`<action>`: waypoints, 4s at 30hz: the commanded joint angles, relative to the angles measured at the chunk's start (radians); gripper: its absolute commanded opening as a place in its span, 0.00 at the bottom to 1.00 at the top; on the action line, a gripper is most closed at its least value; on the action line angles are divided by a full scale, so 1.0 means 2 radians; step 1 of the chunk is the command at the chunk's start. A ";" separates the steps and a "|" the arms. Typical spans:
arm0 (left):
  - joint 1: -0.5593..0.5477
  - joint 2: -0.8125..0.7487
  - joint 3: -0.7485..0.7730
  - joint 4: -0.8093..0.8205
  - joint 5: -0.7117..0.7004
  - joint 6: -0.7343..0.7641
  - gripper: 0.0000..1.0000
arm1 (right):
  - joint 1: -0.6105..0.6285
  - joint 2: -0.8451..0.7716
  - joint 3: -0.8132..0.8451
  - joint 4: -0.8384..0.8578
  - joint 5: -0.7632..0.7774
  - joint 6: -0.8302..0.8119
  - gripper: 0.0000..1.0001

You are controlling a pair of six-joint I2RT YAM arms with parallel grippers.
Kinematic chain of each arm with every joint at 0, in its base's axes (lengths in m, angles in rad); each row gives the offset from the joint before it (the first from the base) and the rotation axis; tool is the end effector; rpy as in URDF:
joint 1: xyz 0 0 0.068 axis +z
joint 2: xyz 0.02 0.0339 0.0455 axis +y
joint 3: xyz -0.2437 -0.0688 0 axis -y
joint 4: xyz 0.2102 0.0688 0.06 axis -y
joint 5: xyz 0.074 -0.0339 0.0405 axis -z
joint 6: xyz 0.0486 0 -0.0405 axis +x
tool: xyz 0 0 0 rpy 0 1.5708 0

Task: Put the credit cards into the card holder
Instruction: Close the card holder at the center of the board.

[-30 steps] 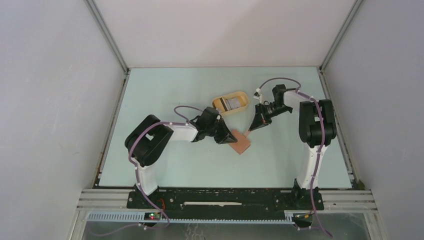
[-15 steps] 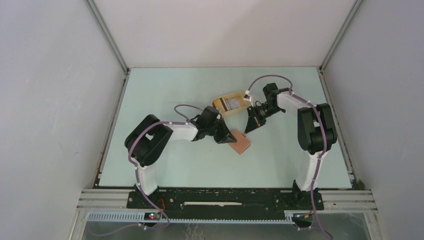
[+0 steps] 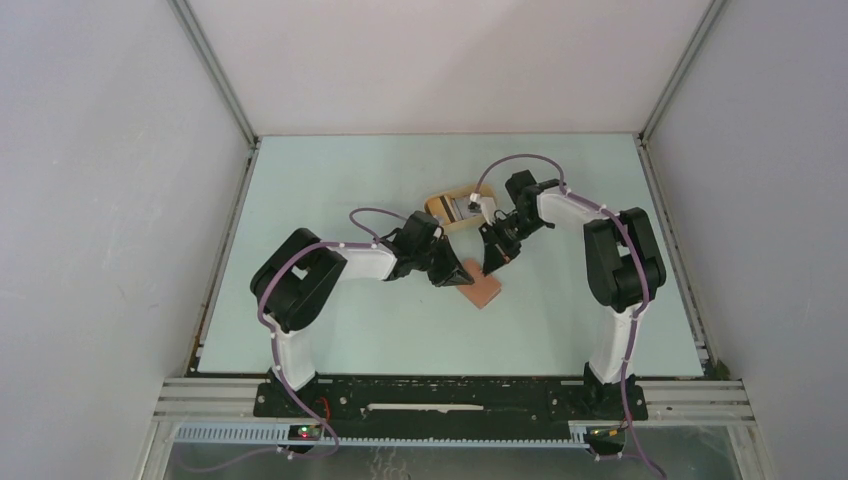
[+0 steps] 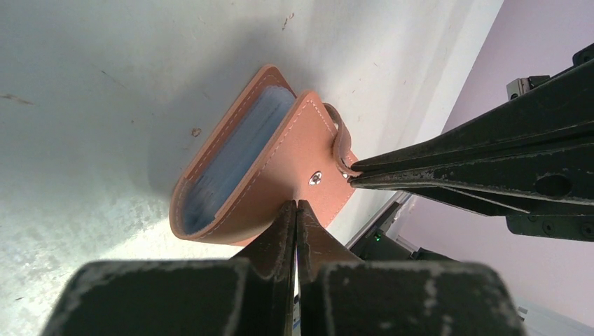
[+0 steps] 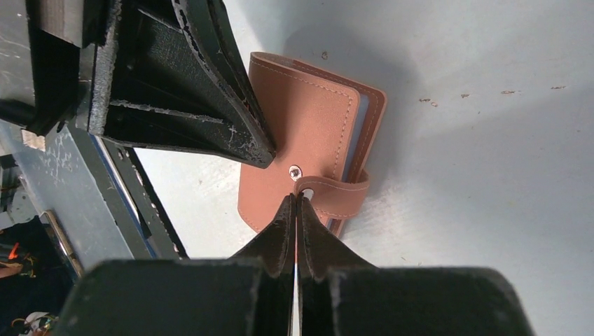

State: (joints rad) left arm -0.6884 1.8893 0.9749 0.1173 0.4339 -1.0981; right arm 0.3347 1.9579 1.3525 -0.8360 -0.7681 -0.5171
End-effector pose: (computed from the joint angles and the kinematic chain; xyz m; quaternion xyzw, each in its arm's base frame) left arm 0.2609 -0.2411 0.1306 -0.1045 0.9020 -0.4120 0.0756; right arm 0.3035 0.1413 0.1608 -0.4043 0.8326 0.3669 0.0937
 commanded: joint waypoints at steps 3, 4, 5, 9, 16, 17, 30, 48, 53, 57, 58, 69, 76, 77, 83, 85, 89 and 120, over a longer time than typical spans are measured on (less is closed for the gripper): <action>0.006 0.026 -0.003 -0.061 -0.038 0.029 0.03 | 0.014 -0.023 -0.005 0.005 0.016 0.006 0.00; 0.006 0.026 -0.002 -0.061 -0.037 0.029 0.03 | 0.015 -0.024 -0.006 0.007 0.016 0.009 0.00; 0.006 0.026 -0.002 -0.061 -0.036 0.029 0.03 | 0.017 -0.025 -0.007 0.008 0.015 0.010 0.00; 0.005 0.028 -0.002 -0.061 -0.035 0.029 0.03 | 0.022 -0.027 -0.008 0.014 0.015 0.020 0.00; 0.003 0.030 -0.001 -0.047 -0.033 0.027 0.03 | 0.028 -0.030 -0.008 0.018 0.011 0.029 0.00; 0.004 0.031 0.000 -0.047 -0.033 0.028 0.03 | 0.029 -0.029 -0.008 0.017 0.011 0.028 0.00; 0.002 0.032 0.001 -0.046 -0.031 0.027 0.03 | 0.041 -0.032 -0.008 0.021 0.020 0.041 0.00; 0.003 0.033 0.002 -0.046 -0.030 0.027 0.03 | 0.056 -0.030 -0.008 0.016 0.028 0.052 0.00; 0.002 0.033 0.001 -0.046 -0.030 0.027 0.02 | 0.062 -0.026 -0.009 0.009 0.026 0.049 0.00; 0.003 0.033 0.002 -0.046 -0.030 0.028 0.03 | 0.070 -0.025 -0.011 0.007 0.028 0.049 0.00; 0.003 0.033 0.002 -0.046 -0.030 0.028 0.03 | 0.072 -0.024 -0.012 0.007 0.029 0.049 0.00; 0.003 0.033 0.000 -0.042 -0.030 0.027 0.03 | 0.080 -0.013 -0.022 0.011 0.046 0.062 0.00; 0.004 0.031 -0.006 -0.035 -0.030 0.025 0.03 | 0.080 -0.007 -0.022 0.030 0.075 0.091 0.00; 0.003 0.031 -0.007 -0.033 -0.030 0.025 0.02 | 0.077 -0.007 -0.022 0.034 0.079 0.098 0.00; 0.003 0.030 -0.012 -0.025 -0.029 0.022 0.02 | 0.075 0.008 -0.020 0.040 0.093 0.112 0.00; 0.004 0.029 -0.013 -0.024 -0.029 0.022 0.02 | 0.077 0.017 -0.018 0.038 0.097 0.116 0.00; 0.003 0.027 -0.016 -0.020 -0.029 0.020 0.03 | 0.077 0.029 -0.015 0.036 0.107 0.122 0.00; 0.011 0.002 -0.026 -0.003 -0.022 0.020 0.07 | 0.007 -0.065 0.020 -0.048 -0.089 0.008 0.49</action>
State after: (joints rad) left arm -0.6773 1.8984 0.9611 0.1593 0.4725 -1.0981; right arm 0.3931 1.9343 1.3987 -0.9085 -0.8337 -0.3965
